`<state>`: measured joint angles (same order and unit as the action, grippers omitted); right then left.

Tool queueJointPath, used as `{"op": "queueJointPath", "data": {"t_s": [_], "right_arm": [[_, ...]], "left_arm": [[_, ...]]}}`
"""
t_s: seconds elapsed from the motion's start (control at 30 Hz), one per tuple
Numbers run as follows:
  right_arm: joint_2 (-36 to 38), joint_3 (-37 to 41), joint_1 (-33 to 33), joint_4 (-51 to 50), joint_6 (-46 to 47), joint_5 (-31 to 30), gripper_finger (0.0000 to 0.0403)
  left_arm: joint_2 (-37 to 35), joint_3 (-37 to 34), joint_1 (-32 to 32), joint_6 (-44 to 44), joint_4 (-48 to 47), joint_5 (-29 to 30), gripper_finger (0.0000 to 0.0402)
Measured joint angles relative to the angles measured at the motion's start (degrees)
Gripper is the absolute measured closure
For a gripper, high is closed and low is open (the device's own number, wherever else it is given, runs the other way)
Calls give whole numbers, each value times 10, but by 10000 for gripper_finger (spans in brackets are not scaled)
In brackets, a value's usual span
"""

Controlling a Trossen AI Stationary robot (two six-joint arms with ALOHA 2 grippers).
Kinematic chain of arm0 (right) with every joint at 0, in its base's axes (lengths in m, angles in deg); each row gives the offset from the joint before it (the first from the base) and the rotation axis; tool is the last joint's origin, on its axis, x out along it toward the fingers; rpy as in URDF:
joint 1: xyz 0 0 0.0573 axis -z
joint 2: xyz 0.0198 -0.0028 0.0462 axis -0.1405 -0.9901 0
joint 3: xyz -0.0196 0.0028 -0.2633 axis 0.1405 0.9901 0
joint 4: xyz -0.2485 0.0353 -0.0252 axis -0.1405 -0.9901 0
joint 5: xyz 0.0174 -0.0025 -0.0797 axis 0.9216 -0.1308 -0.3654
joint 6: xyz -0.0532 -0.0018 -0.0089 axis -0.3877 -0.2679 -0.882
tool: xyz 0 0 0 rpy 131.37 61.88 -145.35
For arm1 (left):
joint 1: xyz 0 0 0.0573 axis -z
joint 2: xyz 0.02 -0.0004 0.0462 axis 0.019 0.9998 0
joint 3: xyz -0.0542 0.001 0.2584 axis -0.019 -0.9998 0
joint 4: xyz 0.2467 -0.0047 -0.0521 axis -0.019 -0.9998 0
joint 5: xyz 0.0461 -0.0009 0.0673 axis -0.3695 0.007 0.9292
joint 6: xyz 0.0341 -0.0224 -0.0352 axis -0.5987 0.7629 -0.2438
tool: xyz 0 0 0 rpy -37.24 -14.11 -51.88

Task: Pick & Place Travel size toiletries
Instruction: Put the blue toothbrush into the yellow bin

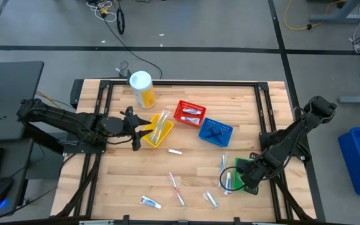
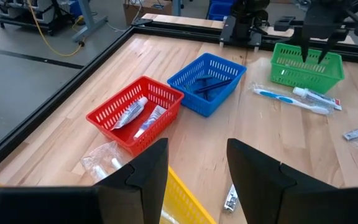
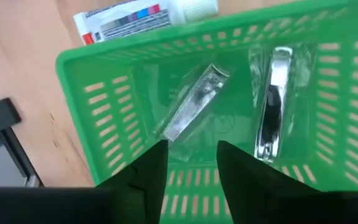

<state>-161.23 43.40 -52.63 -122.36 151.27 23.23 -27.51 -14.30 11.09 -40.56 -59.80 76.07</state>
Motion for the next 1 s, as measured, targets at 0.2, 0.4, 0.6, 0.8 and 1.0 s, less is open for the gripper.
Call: {"op": "queueJointPath", "data": {"t_s": [0.2, 0.4, 0.6, 0.8, 1.0], "right_arm": [[0, -40, 36, -49, -37, 0, 252], [1, -113, 69, -93, -75, -8, 272], [0, -126, 87, -32, -190, -138, 266], [0, -121, 118, 50, -361, -168, 233], [-5, -52, 150, 200, -489, -88, 199]], "left_arm": [[0, 0, 0, 0, 2, 0, 230], [0, 0, 0, 0, 14, 0, 230], [0, 0, 0, -2, 26, 0, 230], [0, 0, 0, -2, 27, 0, 230], [0, 0, 0, -2, 27, 0, 230]]}}
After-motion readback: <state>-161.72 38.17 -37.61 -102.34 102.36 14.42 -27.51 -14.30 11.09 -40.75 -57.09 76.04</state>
